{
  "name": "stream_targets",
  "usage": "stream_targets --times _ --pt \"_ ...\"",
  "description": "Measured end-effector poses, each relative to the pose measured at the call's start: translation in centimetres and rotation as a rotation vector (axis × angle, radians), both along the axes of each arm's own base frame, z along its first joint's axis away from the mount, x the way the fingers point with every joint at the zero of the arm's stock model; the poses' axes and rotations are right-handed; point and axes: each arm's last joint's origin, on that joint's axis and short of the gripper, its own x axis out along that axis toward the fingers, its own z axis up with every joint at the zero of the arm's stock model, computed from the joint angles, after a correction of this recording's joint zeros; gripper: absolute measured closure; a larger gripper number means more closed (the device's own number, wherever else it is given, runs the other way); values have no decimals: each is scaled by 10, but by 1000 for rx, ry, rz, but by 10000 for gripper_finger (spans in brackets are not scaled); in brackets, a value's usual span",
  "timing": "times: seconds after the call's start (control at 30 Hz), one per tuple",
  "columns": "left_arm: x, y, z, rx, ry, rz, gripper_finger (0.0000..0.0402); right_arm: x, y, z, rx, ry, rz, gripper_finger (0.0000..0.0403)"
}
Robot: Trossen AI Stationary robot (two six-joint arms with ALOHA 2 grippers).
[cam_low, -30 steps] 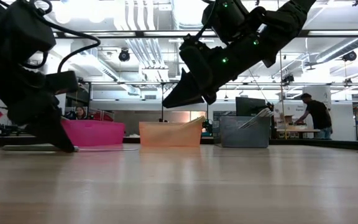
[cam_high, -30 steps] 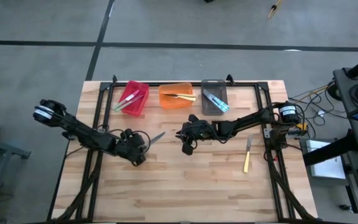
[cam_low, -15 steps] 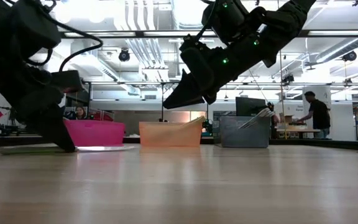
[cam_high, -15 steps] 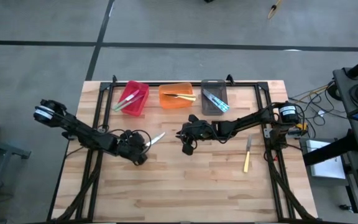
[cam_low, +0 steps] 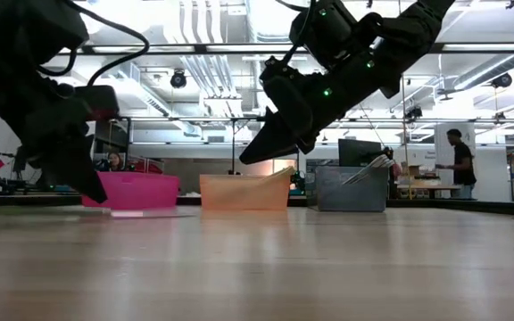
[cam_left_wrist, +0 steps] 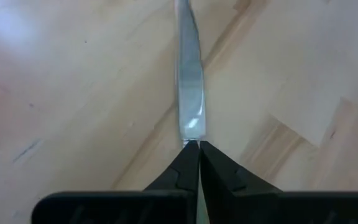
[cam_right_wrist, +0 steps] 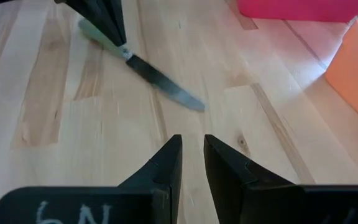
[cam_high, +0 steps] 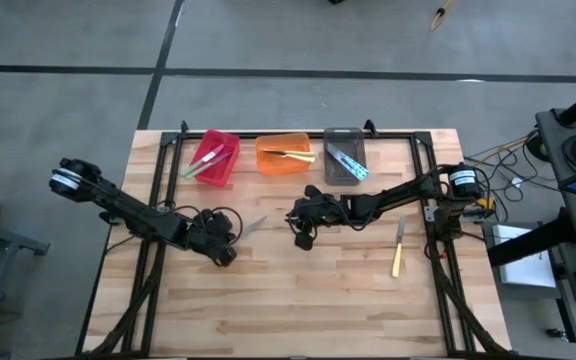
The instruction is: Sort silverware by color (type)
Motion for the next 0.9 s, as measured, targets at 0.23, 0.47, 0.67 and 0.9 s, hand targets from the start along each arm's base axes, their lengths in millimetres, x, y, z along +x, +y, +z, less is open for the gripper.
stream_targets --times 0.23,0.47,0.67,0.9 --pt "0 -1 -1 0 8 -10 399 -1 0 -1 1 0 0 344" --pt "0 0 -1 6 5 -6 401 -1 0 -1 -3 -2 2 344" --pt "-1 0 0 3 18 -28 374 0 0 0 -5 -7 3 344" --pt "-3 1 -3 86 62 -113 290 0 0 0 -5 -11 3 344"
